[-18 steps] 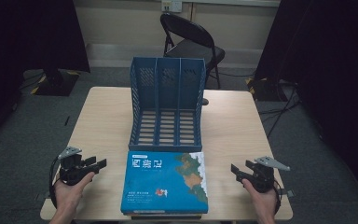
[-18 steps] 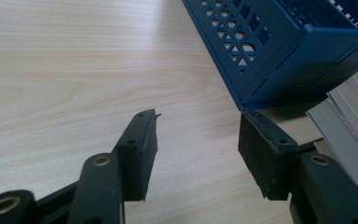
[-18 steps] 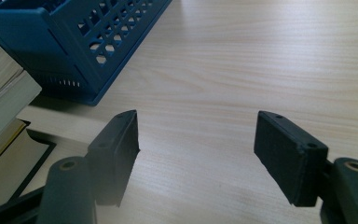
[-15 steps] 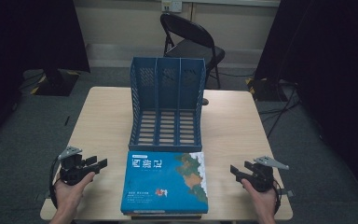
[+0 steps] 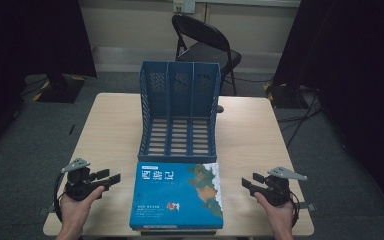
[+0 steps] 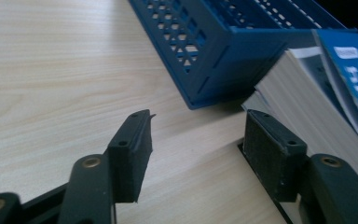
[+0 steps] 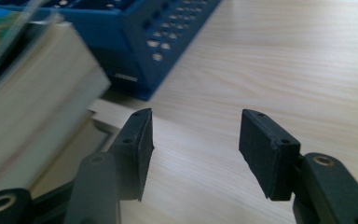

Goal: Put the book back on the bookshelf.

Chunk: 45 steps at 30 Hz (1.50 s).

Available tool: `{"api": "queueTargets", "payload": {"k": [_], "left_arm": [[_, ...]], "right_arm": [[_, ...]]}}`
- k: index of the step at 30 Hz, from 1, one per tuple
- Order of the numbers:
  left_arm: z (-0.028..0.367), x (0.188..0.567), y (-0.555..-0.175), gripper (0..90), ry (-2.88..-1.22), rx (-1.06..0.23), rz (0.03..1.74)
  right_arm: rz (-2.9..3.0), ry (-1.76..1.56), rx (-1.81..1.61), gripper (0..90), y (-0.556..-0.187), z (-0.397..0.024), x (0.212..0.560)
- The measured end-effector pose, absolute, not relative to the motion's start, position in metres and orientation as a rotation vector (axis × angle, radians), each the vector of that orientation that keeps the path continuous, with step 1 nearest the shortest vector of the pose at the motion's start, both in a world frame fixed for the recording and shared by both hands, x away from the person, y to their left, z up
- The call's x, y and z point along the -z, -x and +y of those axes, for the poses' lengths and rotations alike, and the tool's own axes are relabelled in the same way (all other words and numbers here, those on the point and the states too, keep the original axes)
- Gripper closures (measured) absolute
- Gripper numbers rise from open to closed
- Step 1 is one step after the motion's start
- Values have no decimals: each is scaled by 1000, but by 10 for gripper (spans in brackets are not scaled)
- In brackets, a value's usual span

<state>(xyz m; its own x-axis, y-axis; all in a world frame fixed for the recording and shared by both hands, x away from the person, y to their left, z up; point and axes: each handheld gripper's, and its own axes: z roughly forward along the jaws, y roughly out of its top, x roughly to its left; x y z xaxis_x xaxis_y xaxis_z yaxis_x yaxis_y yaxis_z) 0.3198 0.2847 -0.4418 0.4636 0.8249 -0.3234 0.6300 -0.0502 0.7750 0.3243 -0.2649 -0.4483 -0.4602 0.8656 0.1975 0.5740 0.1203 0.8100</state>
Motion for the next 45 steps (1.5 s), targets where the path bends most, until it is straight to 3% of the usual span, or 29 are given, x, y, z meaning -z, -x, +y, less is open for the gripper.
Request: {"api": "queueTargets", "payload": {"k": [11, 18, 24, 27, 28, 32, 35, 45], "left_arm": [[260, 413, -312, 493, -1768, -285, 1087], [235, 401, -320, 542, -1791, -296, 1050], [222, 409, -325, 615, -1841, -259, 1009], [219, 417, -324, 607, -1856, -285, 980], [223, 418, -326, 612, -1842, -231, 996], [222, 420, -326, 606, -1840, -240, 994], [219, 421, -325, 553, -1846, -243, 993], [220, 421, -329, 579, -1838, -204, 1001]], "right_arm": [[2131, -1198, -1403, 457, -330, -224, 408], [2210, -1076, -1442, 542, -349, -191, 390], [2254, -1086, -1431, 586, -358, -183, 403], [2277, -1099, -1423, 626, -361, -182, 411], [2286, -1088, -1430, 652, -361, -182, 415], [2289, -1083, -1427, 644, -362, -181, 416], [2287, -1091, -1451, 606, -364, -182, 418], [2313, -1090, -1411, 596, -361, -177, 416]]}}
